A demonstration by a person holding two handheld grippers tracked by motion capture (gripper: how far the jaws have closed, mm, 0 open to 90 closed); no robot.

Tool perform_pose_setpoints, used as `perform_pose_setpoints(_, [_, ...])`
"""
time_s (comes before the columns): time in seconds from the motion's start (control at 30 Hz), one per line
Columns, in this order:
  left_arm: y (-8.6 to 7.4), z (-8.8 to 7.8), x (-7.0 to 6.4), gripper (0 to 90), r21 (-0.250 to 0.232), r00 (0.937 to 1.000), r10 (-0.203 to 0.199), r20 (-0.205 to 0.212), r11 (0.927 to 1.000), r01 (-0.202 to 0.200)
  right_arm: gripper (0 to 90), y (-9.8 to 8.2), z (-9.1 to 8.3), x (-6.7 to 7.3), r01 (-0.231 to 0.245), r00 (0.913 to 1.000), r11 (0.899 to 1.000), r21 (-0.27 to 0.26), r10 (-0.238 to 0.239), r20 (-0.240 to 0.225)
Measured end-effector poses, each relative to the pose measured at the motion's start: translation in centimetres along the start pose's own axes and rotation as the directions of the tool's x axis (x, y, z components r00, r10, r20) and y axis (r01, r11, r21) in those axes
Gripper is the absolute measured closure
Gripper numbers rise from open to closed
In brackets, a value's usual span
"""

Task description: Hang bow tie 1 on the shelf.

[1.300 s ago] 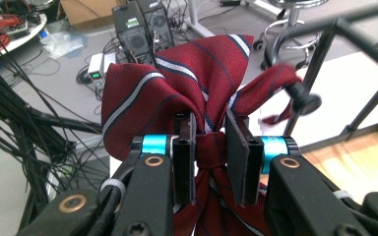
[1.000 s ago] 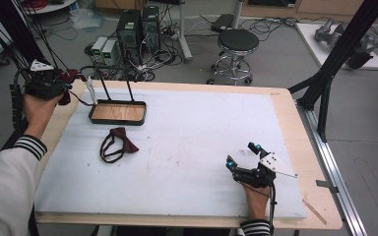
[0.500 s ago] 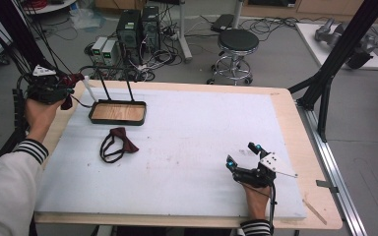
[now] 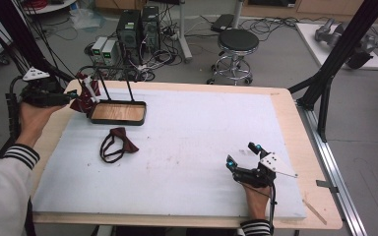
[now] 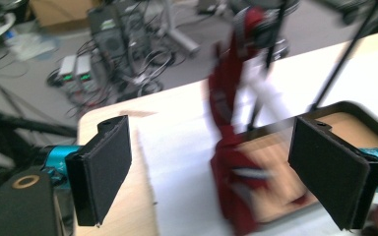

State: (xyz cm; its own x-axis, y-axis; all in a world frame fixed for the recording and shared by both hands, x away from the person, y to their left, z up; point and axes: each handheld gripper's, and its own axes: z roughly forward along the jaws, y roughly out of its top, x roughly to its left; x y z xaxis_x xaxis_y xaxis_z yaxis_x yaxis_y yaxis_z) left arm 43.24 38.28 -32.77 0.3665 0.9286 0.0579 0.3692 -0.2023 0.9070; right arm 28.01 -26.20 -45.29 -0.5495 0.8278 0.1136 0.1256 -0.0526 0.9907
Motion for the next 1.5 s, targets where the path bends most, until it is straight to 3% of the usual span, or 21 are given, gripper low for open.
perform_pose_setpoints(0.23, [-0.2, -2.7, -2.3, 16.9, -0.121, 0.9940, 0.055, 0.094, 0.9917, -0.043, 3.0, 0.0, 0.0, 0.0, 0.004, 1.0000, 1.000, -0.002, -0.004, 0.005])
perform_pose_setpoints(0.43, [-0.6, -4.0, -4.2, 16.9, -0.178, 0.9842, 0.073, 0.161, 0.9830, -0.044, 3.0, 0.0, 0.0, 0.0, 0.000, 1.0000, 1.000, -0.001, 0.000, 0.004])
perform_pose_setpoints(0.57, [-1.1, -4.7, -5.4, 16.9, -0.215, 0.9740, 0.095, 0.205, 0.9753, -0.050, 3.0, 0.0, 0.0, 0.0, 0.004, 1.0000, 1.000, 0.000, -0.004, 0.006])
perform_pose_setpoints(0.77, [-2.1, -5.3, -7.7, 16.9, -0.269, 0.9522, 0.114, 0.283, 0.9625, -0.036, 3.0, 0.0, 0.1, 0.0, 0.013, 0.9999, 1.000, 0.000, -0.013, 0.007])
perform_pose_setpoints(0.87, [-2.8, -5.5, -8.7, 16.9, -0.292, 0.9441, 0.127, 0.304, 0.9558, -0.035, 3.0, 0.0, 0.0, 0.1, 0.012, 0.9999, 1.000, 0.000, -0.012, 0.007])
perform_pose_setpoints(1.0, [-4.2, -5.6, -9.8, 16.9, -0.299, 0.9354, 0.118, 0.333, 0.9543, -0.014, 3.0, 0.0, 0.0, 0.1, 0.010, 0.9999, 1.000, 0.003, -0.010, 0.003])
perform_pose_setpoints(1.2, [-5.9, -5.6, -11.0, 16.9, -0.303, 0.9339, 0.129, 0.333, 0.9527, -0.024, 3.0, 0.0, 0.0, 0.1, 0.011, 0.9999, 1.000, 0.000, -0.011, 0.003])
perform_pose_setpoints(1.5, [-7.0, -5.5, -12.4, 16.9, -0.320, 0.9229, 0.142, 0.358, 0.9470, -0.022, 3.0, 0.0, 0.0, 0.1, 0.009, 1.0000, 1.000, 0.001, -0.009, 0.002])
